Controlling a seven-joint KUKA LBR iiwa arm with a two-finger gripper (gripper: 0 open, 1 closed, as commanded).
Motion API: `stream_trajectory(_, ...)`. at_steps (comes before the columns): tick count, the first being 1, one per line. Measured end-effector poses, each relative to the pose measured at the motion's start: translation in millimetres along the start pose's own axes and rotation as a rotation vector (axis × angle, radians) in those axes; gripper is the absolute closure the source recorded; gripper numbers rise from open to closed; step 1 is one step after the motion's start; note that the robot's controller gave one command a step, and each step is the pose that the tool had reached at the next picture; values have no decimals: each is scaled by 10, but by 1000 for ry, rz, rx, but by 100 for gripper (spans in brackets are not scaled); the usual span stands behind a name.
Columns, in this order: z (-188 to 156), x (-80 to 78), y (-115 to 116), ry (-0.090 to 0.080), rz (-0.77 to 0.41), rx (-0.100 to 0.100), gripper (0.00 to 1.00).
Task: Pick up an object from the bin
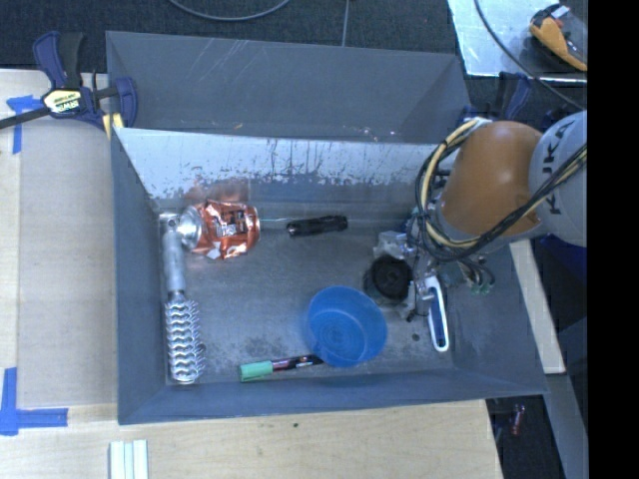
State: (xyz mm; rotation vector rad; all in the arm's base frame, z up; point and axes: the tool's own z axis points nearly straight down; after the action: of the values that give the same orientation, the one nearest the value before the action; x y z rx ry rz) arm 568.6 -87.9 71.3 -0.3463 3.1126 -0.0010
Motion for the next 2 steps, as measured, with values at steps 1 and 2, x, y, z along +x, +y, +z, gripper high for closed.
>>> stream_trajectory(1, -320, 53, 52, -5, -5, 2, 100)
stream_trajectory(2, -320, 52, 54, -5, -6, 2, 100)
